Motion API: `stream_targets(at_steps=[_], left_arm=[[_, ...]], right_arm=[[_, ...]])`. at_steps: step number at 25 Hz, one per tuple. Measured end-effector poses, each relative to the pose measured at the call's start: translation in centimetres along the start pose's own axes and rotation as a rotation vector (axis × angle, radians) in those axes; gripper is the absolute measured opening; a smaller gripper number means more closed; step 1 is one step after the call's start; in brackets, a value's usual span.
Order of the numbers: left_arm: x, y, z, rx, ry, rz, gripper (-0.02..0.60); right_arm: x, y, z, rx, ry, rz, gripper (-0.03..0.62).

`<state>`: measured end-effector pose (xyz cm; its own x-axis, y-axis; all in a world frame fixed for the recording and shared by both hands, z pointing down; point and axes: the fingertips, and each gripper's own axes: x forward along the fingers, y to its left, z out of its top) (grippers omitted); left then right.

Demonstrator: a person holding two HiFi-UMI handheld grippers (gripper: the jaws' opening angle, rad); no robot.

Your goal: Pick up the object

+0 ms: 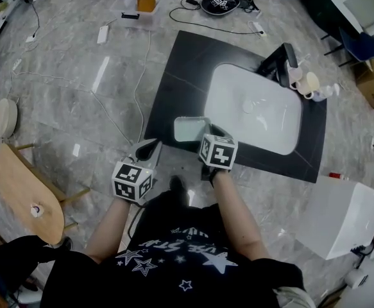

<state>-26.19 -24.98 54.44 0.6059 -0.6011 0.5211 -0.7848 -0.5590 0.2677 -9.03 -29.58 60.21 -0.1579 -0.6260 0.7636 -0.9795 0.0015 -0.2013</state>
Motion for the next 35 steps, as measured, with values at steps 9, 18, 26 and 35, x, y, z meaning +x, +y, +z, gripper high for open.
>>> stream_targets(at_steps=[9,18,26,35], left_arm=[[-1.9,-2.9,-0.2,-0.015,-0.034,0.048,0.011],[-3.4,-8.2,-0.2,-0.010,-0.084,0.130,0.011],[-3.9,-14.1,-0.6,-0.013,-0.134,0.204,0.011],[-4.0,-21.5,-1.7,-0.002,-0.160,0.263,0.011]], right_arm=[[-3.7,-0.8,1.2,-0.019,-0.066,0.070,0.011],[-8.2,-4.6,0.2,-0.034,-0.087,0.140,0.011],[-12.2,-8.9,0.0,-0.090,-0.124,0.193,0.011],[-16.0,-13.6,-2.0,-0.106,-0.141,0.272,0.011]])
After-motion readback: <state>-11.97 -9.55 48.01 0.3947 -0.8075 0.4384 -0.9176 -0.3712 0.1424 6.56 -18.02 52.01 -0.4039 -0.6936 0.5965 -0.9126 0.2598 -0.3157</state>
